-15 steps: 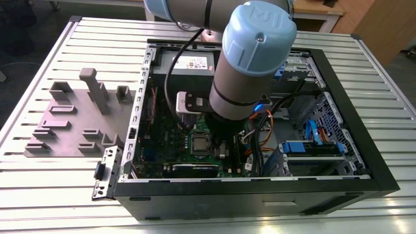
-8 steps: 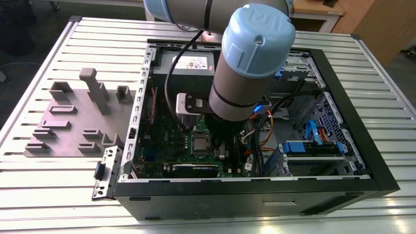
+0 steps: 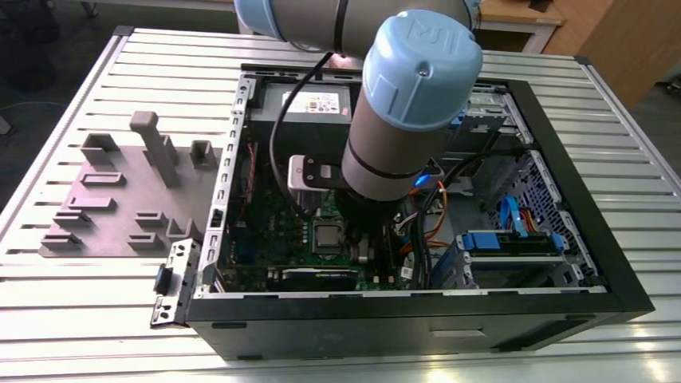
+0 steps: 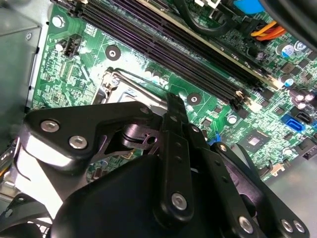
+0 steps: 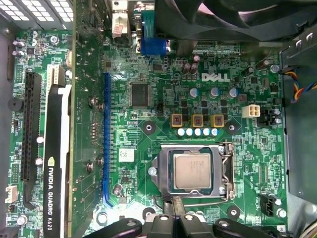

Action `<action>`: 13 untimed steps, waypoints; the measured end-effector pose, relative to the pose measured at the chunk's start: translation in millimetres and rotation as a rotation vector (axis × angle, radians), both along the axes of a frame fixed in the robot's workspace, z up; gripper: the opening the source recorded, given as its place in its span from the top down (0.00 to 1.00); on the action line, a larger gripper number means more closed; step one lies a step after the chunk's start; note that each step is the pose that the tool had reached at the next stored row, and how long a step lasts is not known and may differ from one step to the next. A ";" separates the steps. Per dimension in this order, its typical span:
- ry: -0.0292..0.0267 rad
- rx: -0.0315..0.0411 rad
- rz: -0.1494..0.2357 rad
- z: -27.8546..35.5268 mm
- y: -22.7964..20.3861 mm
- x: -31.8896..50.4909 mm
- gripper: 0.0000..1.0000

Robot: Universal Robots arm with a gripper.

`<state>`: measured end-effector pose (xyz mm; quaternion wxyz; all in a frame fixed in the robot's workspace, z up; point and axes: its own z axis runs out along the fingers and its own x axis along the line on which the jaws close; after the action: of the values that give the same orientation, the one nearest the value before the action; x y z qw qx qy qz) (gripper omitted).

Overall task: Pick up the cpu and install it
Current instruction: 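Install the first cpu locking lever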

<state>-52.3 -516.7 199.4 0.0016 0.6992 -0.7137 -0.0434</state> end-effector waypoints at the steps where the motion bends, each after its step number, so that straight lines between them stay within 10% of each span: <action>1: 0.0000 -0.0008 0.000 -0.2 -0.3 0.0 0.89; 13: 0.0000 -0.0061 0.002 -4.4 -1.8 -0.2 0.89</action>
<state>-52.5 -518.5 195.0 0.0037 0.6999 -0.7130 -0.0412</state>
